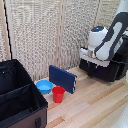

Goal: Please move the gripper into proximity with the fryer handle. Once close enough, gingerly grasp the handle and gently tug the fryer basket open in your direction.

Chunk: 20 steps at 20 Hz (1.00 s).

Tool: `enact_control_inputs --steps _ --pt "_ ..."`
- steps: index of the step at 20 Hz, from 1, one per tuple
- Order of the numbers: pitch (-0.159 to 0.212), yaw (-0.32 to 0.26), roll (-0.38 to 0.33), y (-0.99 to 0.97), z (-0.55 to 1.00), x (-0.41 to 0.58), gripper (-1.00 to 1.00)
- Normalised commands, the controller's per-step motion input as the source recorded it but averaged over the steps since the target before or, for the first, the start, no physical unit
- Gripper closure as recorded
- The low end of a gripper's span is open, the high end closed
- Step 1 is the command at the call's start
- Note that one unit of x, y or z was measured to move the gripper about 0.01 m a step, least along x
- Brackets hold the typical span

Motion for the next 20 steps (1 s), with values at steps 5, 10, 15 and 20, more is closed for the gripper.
enact_control_inputs --steps 5,10,15,20 --pt "-0.083 -0.219 -0.005 0.56 -0.35 0.109 1.0" --pt "-0.021 -0.209 0.027 0.41 -0.29 0.258 1.0" --pt "-0.003 -0.162 0.047 0.14 -0.05 0.134 -1.0" --pt "0.009 -0.037 0.052 -0.01 0.53 -0.109 -1.0"
